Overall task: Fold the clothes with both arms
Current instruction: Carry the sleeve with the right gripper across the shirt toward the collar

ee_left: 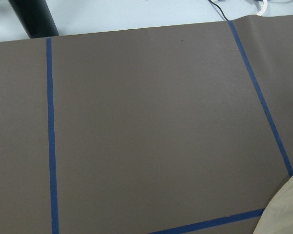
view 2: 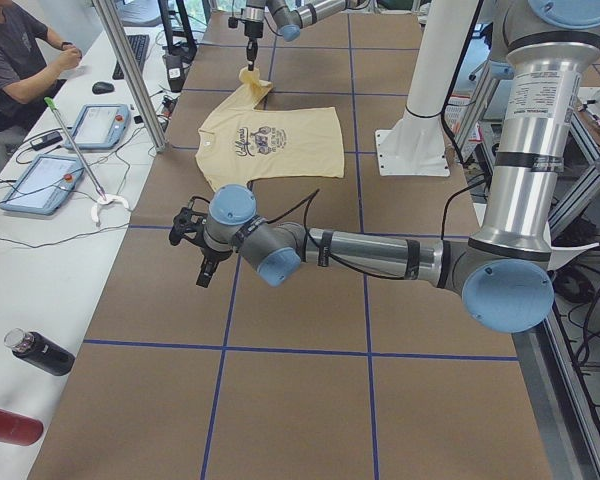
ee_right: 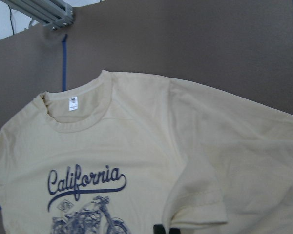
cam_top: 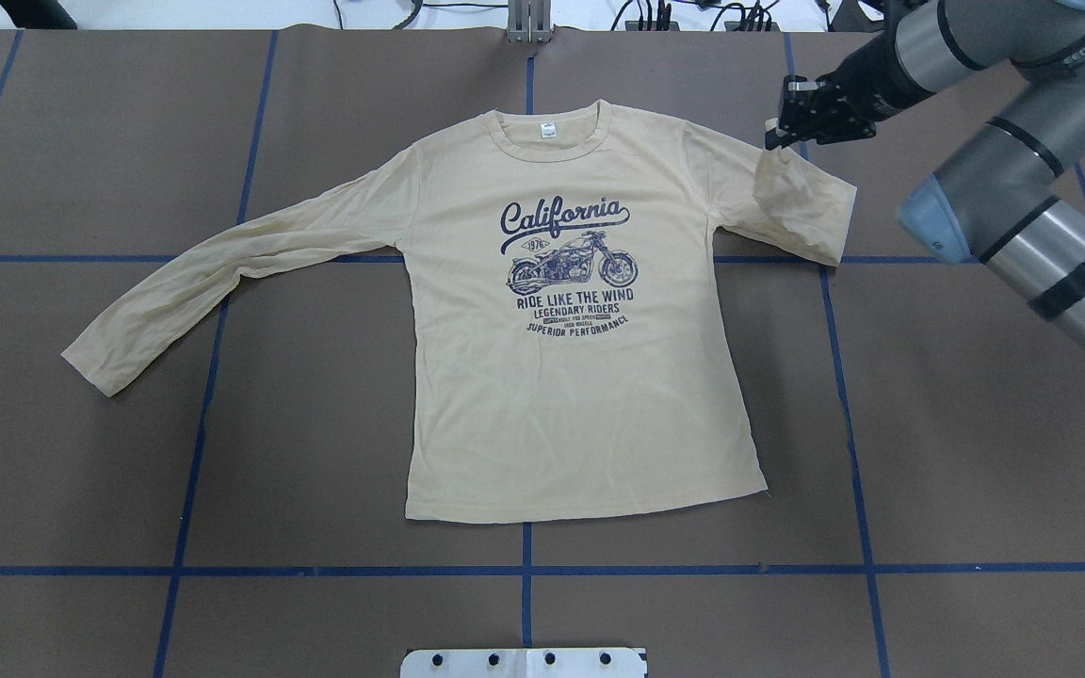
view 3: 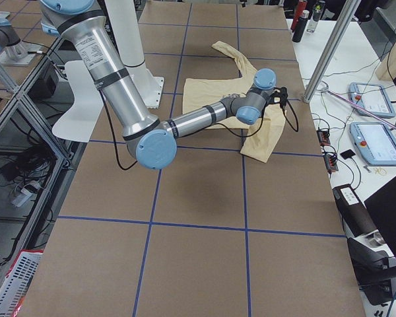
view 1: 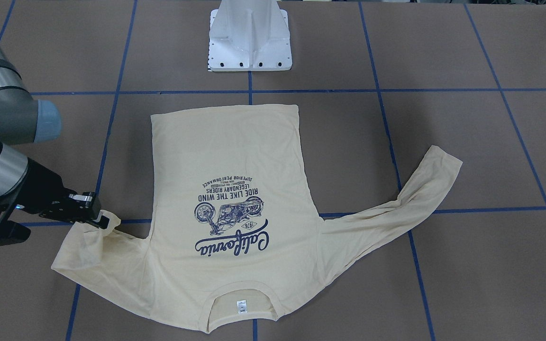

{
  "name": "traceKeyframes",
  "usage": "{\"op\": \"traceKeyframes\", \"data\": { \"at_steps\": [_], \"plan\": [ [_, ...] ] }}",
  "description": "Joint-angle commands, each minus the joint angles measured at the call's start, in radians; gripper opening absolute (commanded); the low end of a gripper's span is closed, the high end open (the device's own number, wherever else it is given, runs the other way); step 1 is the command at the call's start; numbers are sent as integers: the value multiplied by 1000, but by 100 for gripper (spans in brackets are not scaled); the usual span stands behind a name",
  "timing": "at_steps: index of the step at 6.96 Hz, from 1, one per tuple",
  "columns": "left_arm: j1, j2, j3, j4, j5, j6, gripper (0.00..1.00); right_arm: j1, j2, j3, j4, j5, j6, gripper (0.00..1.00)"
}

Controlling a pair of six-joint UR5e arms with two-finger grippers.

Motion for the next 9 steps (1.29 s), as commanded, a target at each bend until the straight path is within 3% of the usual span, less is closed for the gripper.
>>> {"op": "traceKeyframes", "data": {
  "at_steps": [1, 3, 4, 7, 9],
  "plan": [
    [0, 0, 2, 3, 0, 1, 100, -28, 155, -36, -3, -13, 74, 0],
    [0, 0, 10, 3, 0, 1, 100, -35, 309, -124, -1, -24, 99, 0],
    [0, 0, 13, 3, 2, 1, 100, -74, 377, -160, -1, -71, 114, 0],
    [0, 0, 13, 3, 2, 0, 100, -250, 439, -194, -1, -319, 123, 0],
    [0, 0, 27, 3, 0, 1, 100, -311, 427, -230, 3, -383, 123, 0]
  ]
}}
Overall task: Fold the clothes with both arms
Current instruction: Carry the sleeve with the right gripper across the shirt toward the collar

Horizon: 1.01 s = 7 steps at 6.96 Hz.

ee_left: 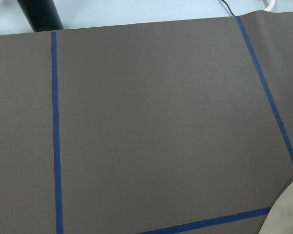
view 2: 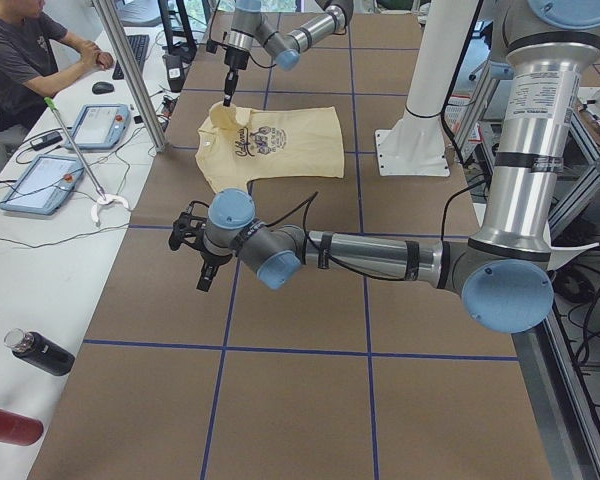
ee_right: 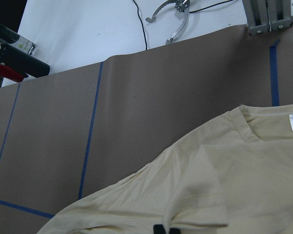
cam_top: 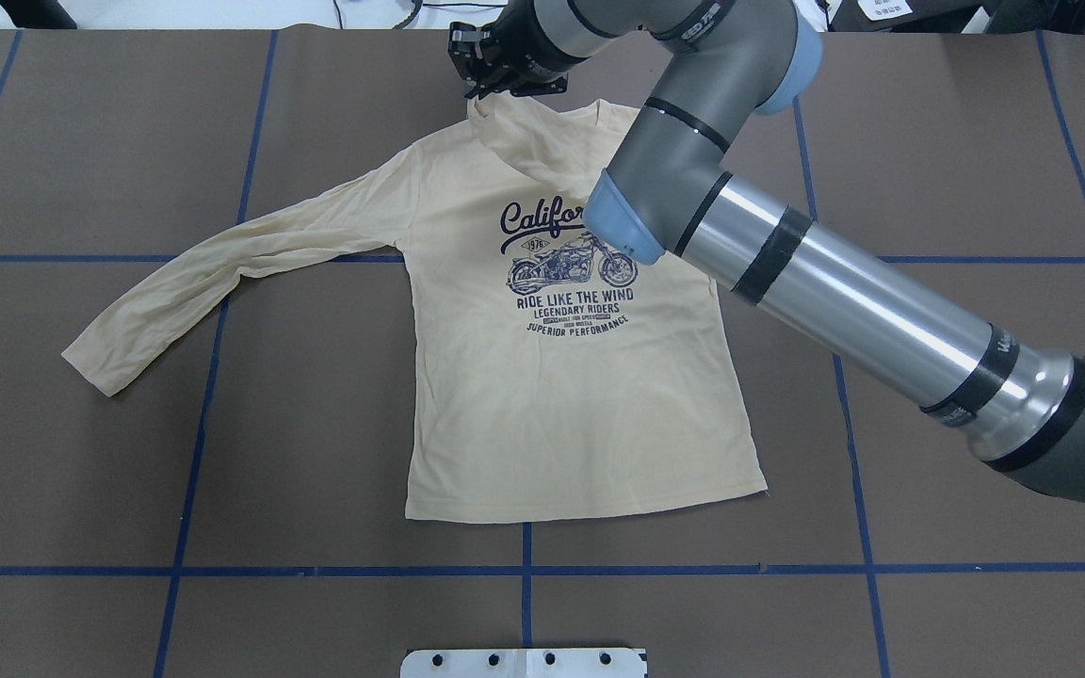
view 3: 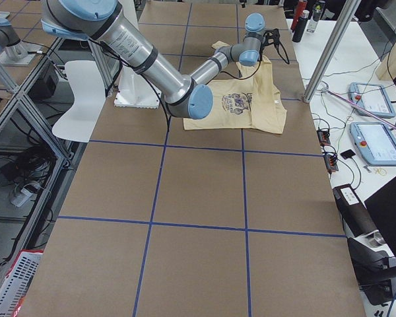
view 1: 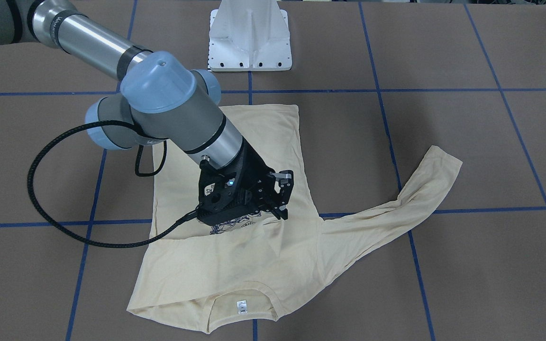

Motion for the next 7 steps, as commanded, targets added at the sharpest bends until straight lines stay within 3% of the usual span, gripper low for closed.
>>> {"op": "traceKeyframes", "data": {
  "at_steps": [1, 5, 6, 7],
  "plan": [
    [0, 0, 14, -2, -1, 1, 100, -66, -19, -31, 4, -51, 0, 0],
    [1, -2, 17, 0, -1, 1, 100, -128, -8, -35, 4, -163, 78, 0],
    [1, -3, 17, 0, -1, 1, 100, -128, 11, -50, 5, -201, 132, 24],
    [0, -6, 24, 0, -1, 1, 100, -129, 60, -86, 7, -268, 269, 30]
  ]
}}
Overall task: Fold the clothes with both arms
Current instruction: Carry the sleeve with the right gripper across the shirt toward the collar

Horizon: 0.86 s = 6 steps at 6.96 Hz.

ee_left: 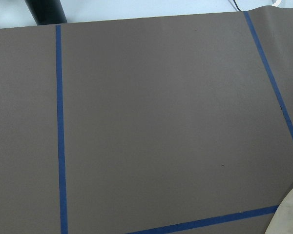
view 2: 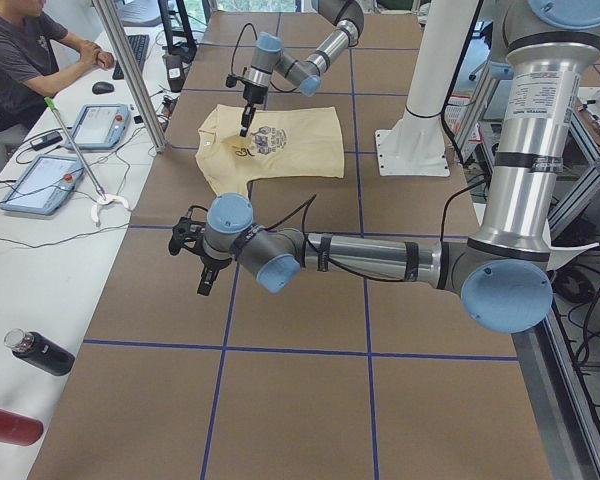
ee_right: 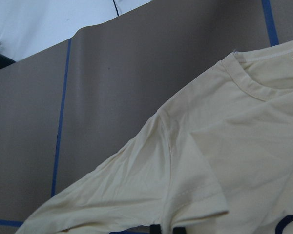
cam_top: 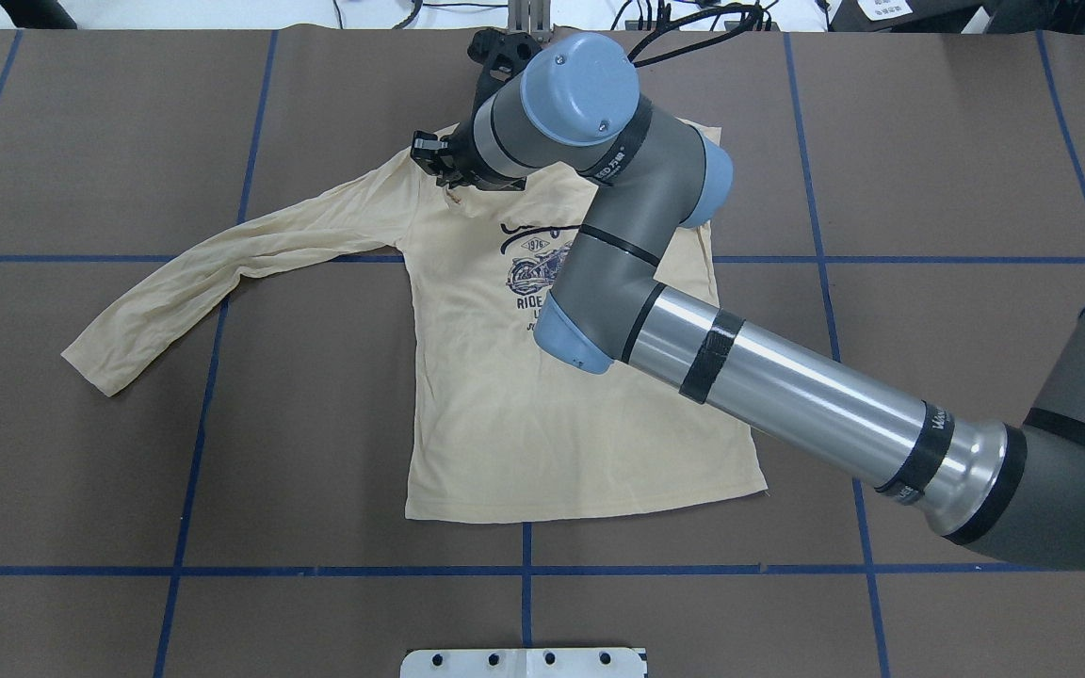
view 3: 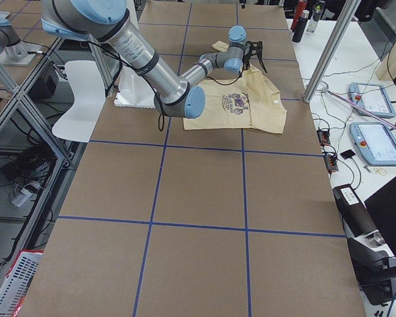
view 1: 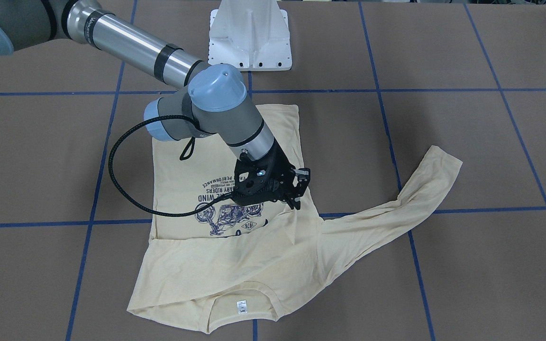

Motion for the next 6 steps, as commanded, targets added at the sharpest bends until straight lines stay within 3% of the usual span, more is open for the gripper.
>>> {"op": "traceKeyframes", "data": {
  "at_steps": [1, 2, 5, 6],
  "plan": [
    [-1, -7, 12, 0, 0, 2, 100, -7, 92, -73, 2, -120, 258, 32],
    [1, -7, 12, 0, 0, 2, 100, -28, 94, -76, 3, -186, 259, 98],
    [1, -10, 11, -3, 2, -14, 100, -29, 72, -38, -3, -182, 255, 100],
    [13, -10, -4, -24, 9, -116, 100, -19, 22, 41, -29, -178, 237, 100]
  ]
}}
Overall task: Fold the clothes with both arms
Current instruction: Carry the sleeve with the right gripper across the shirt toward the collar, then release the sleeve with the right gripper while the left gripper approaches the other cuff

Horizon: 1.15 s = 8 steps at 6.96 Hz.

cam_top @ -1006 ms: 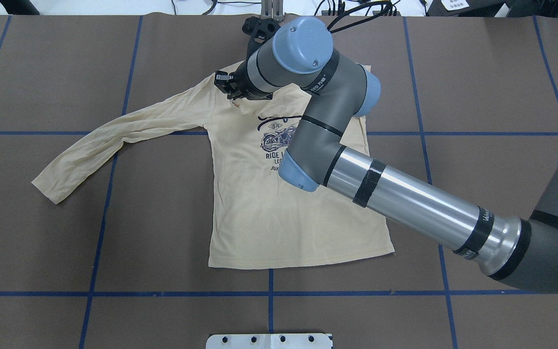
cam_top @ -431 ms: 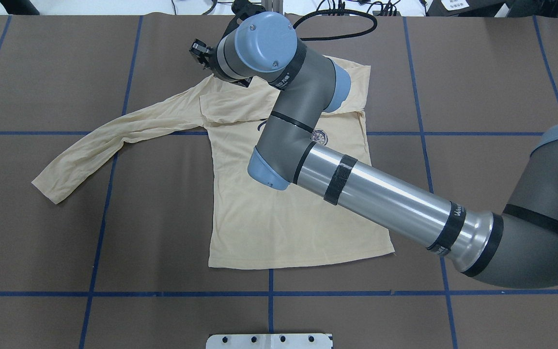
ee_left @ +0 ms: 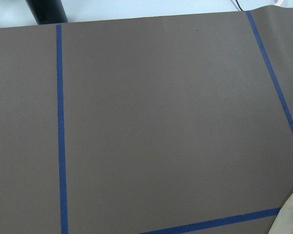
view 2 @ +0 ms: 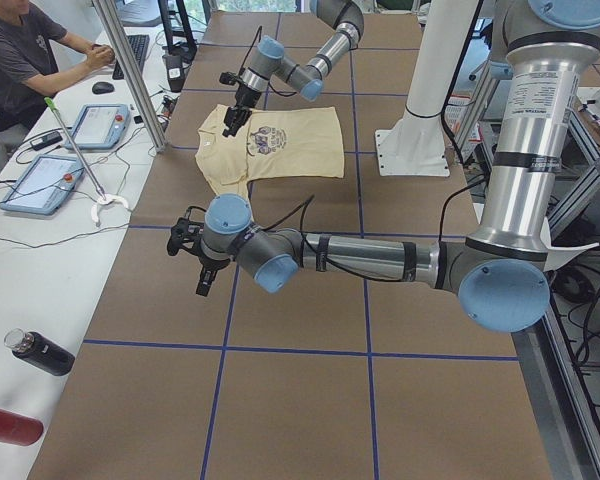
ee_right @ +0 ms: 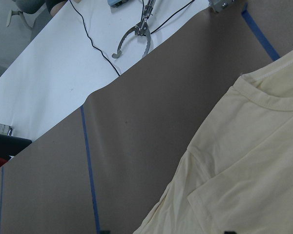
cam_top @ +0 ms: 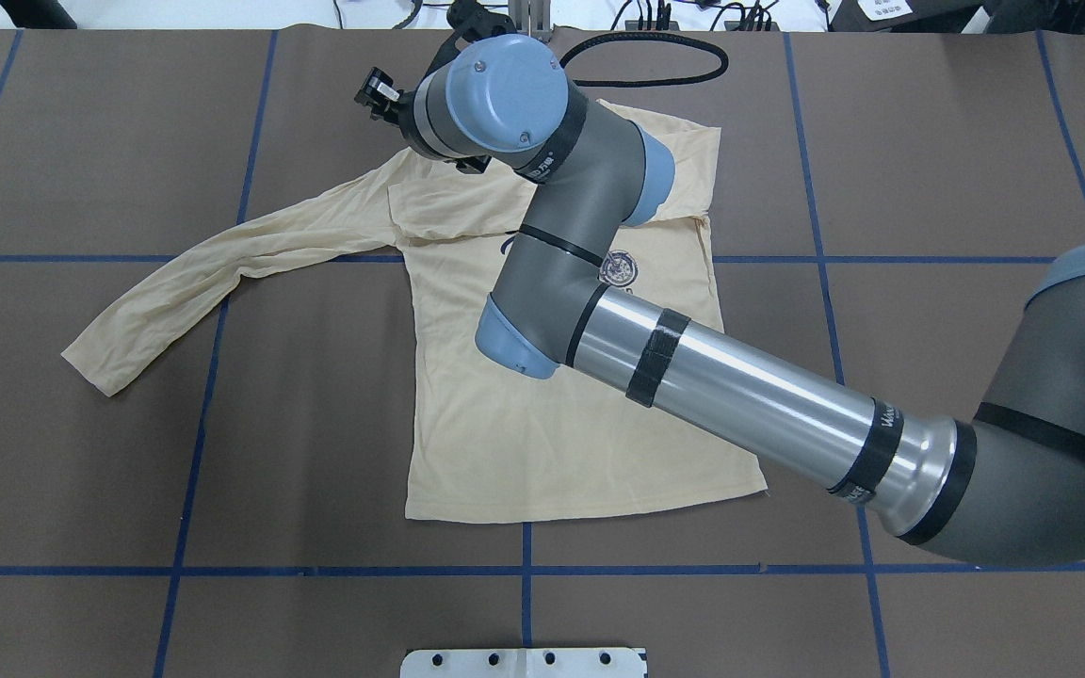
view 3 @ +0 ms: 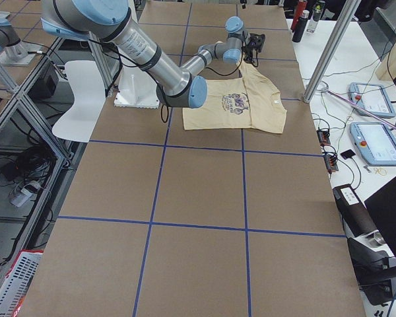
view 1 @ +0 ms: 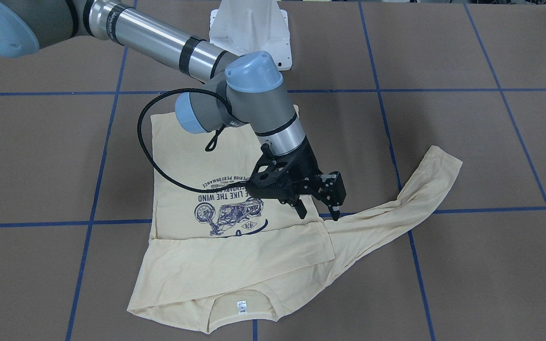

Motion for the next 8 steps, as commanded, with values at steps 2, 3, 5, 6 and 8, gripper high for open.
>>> {"op": "traceKeyframes", "data": {
  "at_steps": [2, 3, 5, 6, 8],
  "plan": [
    [101, 28, -49, -126, 29, -290, 100, 67, -180, 292, -194, 102, -99, 100],
    [212, 69, -135, -126, 157, -415, 100, 101, -268, 406, -259, 153, -163, 100],
    [426, 137, -240, -118, 348, -632, 100, 183, -402, 540, -385, 271, -318, 100],
    [545, 148, -241, -109, 488, -710, 100, 214, -447, 592, -473, 300, -428, 100],
    [634, 154, -238, -8, 617, -733, 100, 238, -513, 665, -584, 305, -584, 100]
  ]
}}
